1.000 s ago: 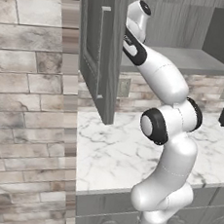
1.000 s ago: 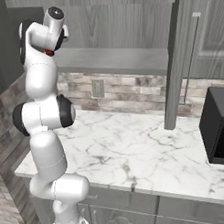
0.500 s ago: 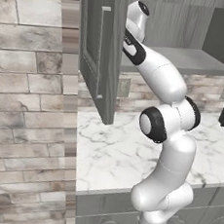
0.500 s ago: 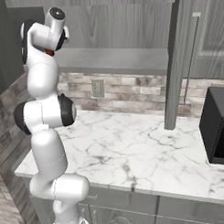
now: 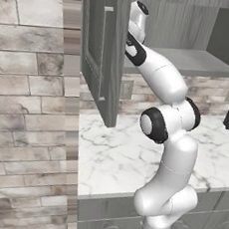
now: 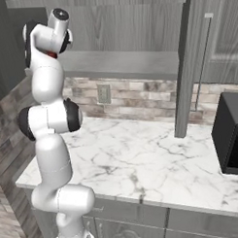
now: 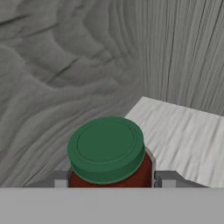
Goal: Collect the paprika, mayonnaise, and shaker from the cabinet and place them next to the stove.
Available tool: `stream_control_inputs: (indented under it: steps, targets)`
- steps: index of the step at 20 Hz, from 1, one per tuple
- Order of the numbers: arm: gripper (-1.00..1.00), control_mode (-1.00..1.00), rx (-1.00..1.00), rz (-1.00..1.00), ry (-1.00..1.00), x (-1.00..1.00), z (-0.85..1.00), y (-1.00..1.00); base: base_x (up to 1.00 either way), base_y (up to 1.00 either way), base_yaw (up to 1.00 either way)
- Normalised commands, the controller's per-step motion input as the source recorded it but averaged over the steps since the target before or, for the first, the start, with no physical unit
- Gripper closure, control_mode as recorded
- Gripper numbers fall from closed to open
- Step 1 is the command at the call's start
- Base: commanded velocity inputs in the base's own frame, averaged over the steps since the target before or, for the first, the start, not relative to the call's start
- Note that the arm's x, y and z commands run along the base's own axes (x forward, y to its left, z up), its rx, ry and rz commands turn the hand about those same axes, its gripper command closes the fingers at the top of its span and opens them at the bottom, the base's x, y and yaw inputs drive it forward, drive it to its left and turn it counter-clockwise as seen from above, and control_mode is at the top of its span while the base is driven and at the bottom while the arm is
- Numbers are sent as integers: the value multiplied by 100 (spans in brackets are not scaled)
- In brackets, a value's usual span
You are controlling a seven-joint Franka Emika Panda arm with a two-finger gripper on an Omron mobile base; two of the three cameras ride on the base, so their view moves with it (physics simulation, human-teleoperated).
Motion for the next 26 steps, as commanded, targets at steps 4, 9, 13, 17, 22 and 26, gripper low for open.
stream_control_inputs:
  steps: [4,9,13,17,22,26]
  targets:
    - [100,-100,0,0,2,0,-5,0,0,0,0]
    - [100,-100,0,0,0,0,-4,0,0,0,0]
    - [100,-100,0,0,-1,0,-9,0,0,0,0]
    - [100,-100,0,0,0,0,-12,-1,0,0,0]
    - [100,-100,0,0,-3,-7,-18,-5,0,0,0]
    - [100,-100,0,1,-8,-31,-34,-1,0,0,0]
